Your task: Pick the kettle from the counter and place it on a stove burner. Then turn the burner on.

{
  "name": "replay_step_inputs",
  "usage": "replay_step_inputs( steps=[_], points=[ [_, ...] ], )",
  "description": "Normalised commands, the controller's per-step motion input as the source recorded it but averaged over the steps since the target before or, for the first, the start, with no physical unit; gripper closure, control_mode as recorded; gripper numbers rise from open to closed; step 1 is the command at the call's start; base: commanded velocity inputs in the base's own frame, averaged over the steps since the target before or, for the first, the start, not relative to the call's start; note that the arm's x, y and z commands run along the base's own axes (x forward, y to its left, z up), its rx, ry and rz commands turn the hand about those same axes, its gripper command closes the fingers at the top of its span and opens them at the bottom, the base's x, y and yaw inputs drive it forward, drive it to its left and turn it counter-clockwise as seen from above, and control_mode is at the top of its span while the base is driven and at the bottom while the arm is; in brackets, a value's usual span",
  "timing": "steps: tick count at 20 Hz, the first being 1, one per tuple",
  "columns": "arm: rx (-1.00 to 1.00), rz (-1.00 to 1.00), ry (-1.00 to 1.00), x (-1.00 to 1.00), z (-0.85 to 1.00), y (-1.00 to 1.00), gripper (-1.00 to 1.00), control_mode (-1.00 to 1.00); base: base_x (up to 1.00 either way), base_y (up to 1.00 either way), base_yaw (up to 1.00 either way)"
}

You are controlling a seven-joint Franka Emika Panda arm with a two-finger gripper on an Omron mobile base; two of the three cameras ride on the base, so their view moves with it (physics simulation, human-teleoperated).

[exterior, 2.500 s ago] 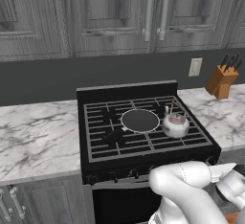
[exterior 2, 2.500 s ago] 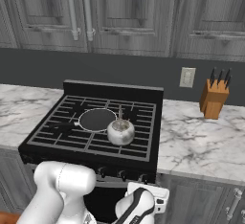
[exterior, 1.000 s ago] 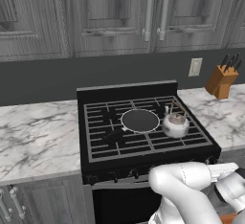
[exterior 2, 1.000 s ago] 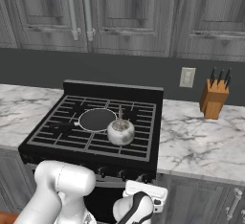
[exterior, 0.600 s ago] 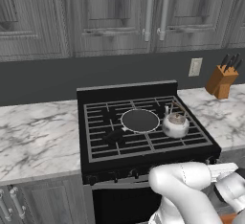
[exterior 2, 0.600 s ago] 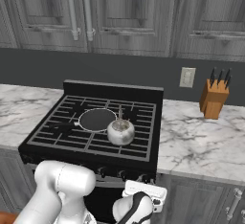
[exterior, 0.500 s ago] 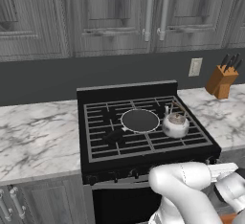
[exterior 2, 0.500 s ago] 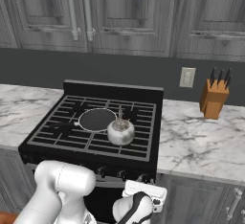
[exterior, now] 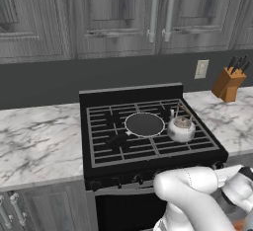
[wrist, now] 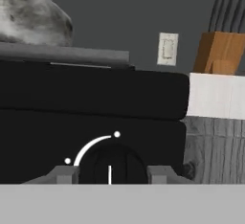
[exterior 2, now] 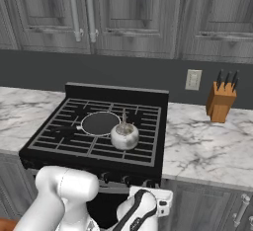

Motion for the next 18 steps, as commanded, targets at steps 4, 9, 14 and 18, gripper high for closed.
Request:
replay_step_inputs(
  steps=[4,9,14,18],
  points=[
    [-0.30,0.54,0.00,0.00,-0.57,0.01,1.00,-1.00,0.00,0.00,0.00],
    [-0.37,0.65,0.05,0.00,-0.87,0.02,1.00,-1.00,0.00,0.00,0.00],
    [-0.39,0.68,0.09,-0.05,-1.00,0.00,1.00,-1.00,0.00,0.00,0.00],
    [-0.38,0.65,0.12,-0.14,-1.00,0.07,1.00,-1.00,0.00,0.00,0.00]
  ],
)
